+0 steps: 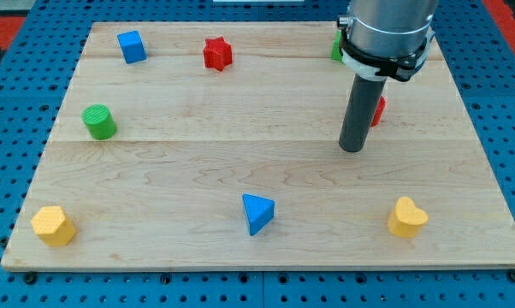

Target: Slightly move the red circle top left of the heart

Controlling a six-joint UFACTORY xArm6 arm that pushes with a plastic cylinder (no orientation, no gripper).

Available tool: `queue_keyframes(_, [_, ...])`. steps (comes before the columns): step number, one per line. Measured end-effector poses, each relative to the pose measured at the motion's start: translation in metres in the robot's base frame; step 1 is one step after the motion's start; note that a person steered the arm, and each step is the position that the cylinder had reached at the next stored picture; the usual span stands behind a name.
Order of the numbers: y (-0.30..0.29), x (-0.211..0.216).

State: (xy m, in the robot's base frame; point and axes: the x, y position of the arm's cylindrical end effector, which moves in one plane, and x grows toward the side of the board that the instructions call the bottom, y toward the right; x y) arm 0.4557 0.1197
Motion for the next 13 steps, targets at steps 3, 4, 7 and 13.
queue_keyframes(3, [0.000,0.003])
queue_keyframes(4, [0.000,0.003])
queue_keyframes(7, [-0.002,-0.006])
queue_keyframes(13, [-0.002,-0.015])
